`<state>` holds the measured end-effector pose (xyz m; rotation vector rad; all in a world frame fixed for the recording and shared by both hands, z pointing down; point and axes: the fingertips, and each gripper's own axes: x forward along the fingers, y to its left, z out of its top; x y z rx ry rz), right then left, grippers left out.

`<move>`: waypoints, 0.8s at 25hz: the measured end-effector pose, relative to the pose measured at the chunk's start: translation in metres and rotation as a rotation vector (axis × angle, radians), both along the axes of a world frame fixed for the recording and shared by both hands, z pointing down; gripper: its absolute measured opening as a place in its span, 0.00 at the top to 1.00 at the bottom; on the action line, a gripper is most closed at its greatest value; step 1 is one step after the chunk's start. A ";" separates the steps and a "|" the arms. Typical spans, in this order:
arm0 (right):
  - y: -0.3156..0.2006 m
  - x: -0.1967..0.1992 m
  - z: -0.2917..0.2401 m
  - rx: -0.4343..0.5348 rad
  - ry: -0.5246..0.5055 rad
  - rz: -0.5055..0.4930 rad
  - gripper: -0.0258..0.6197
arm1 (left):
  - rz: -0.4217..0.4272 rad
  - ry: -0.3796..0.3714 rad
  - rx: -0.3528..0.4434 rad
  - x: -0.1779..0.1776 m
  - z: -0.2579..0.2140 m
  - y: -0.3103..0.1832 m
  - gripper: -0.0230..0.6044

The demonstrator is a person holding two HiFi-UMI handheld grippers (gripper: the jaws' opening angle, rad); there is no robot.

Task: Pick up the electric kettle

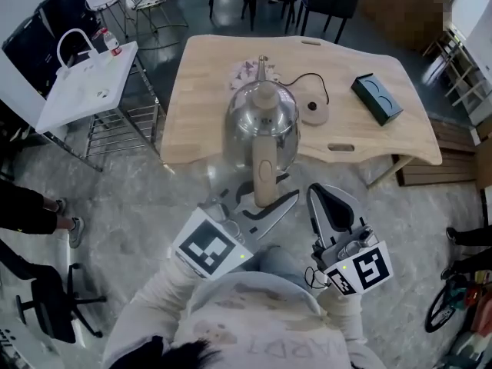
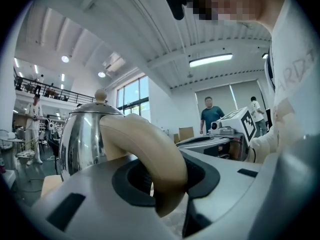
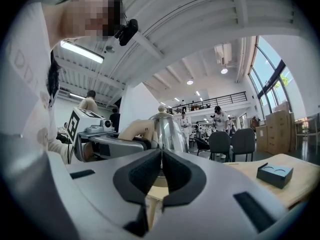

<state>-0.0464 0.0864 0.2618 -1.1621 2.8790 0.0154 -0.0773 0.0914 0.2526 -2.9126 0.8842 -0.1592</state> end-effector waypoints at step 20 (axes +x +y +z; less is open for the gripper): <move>0.044 -0.007 -0.025 0.045 0.010 -0.005 0.93 | -0.014 0.028 -0.027 -0.001 -0.019 0.051 0.78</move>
